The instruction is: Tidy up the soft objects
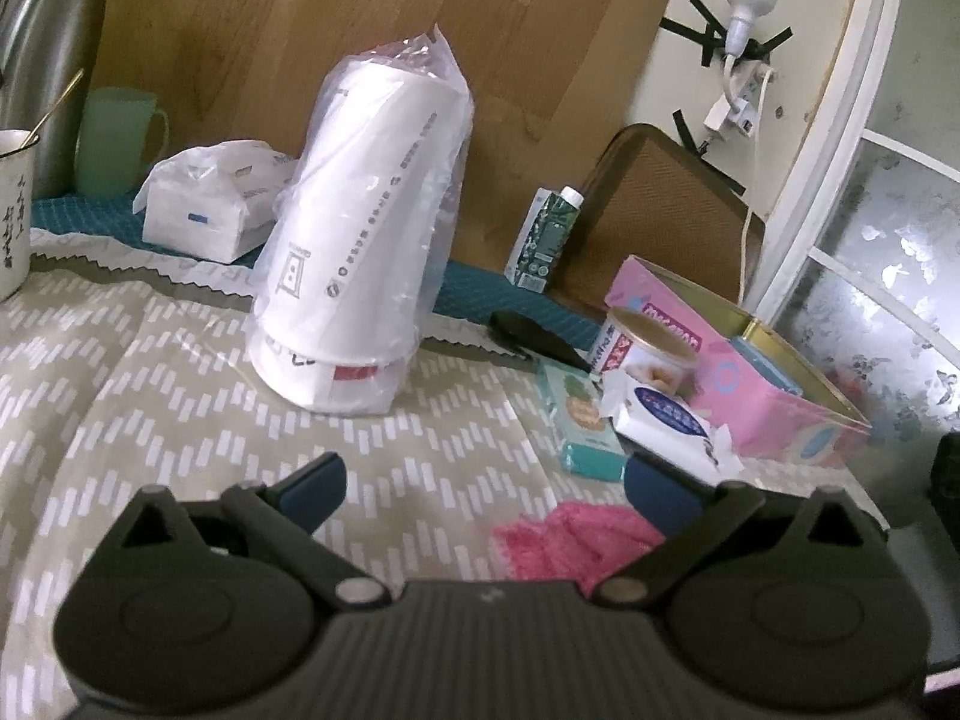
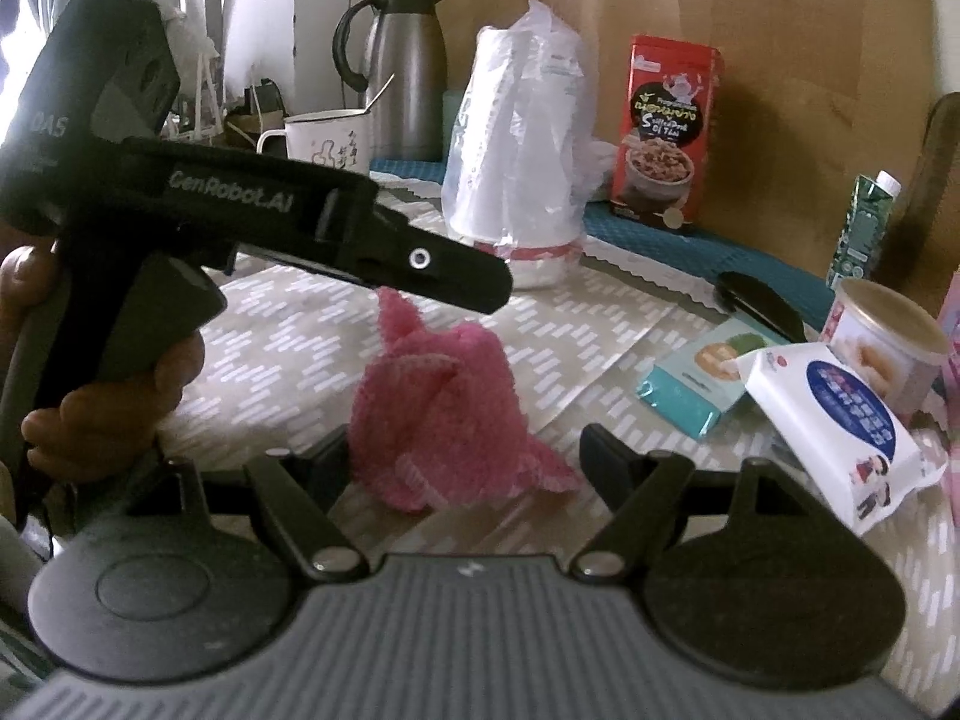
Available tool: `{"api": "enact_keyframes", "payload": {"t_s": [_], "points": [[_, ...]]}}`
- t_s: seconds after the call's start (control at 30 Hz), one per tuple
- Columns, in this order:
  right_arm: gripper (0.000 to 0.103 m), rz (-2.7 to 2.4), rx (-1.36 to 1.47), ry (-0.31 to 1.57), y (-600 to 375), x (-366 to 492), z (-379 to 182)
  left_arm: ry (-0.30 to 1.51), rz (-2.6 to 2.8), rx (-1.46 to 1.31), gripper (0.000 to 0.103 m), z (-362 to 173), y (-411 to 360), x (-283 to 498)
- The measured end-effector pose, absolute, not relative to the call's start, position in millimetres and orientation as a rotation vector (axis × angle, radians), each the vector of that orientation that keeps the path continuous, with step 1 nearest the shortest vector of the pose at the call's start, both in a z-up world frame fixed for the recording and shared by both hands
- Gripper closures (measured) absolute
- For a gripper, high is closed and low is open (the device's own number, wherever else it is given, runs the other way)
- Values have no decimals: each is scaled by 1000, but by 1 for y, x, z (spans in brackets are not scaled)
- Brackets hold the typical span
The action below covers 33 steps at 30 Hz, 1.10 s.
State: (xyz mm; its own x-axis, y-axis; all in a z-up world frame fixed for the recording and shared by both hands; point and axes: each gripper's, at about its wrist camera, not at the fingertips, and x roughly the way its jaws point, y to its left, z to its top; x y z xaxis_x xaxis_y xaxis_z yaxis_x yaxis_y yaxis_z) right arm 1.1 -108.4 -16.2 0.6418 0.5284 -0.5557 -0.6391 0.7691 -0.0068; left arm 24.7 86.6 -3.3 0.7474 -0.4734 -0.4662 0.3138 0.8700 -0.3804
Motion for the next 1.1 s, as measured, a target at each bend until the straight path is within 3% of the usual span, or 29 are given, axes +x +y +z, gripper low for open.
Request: {"api": "enact_keyframes", "payload": {"t_s": [0.57, 0.67, 0.93, 1.1], "points": [[22, 684, -187, 574, -109, 3, -17, 525, -535, -178, 3, 2, 67, 11], [25, 697, -176, 587, -109, 6, -17, 540, -553, -161, 14, 0, 64, 12], [46, 722, -181, 578, -103, 8, -17, 566, -607, -190, 41, -3, 65, 16], [48, 724, -191, 567, -103, 7, -17, 558, -648, -200, 52, -2, 64, 12]]}}
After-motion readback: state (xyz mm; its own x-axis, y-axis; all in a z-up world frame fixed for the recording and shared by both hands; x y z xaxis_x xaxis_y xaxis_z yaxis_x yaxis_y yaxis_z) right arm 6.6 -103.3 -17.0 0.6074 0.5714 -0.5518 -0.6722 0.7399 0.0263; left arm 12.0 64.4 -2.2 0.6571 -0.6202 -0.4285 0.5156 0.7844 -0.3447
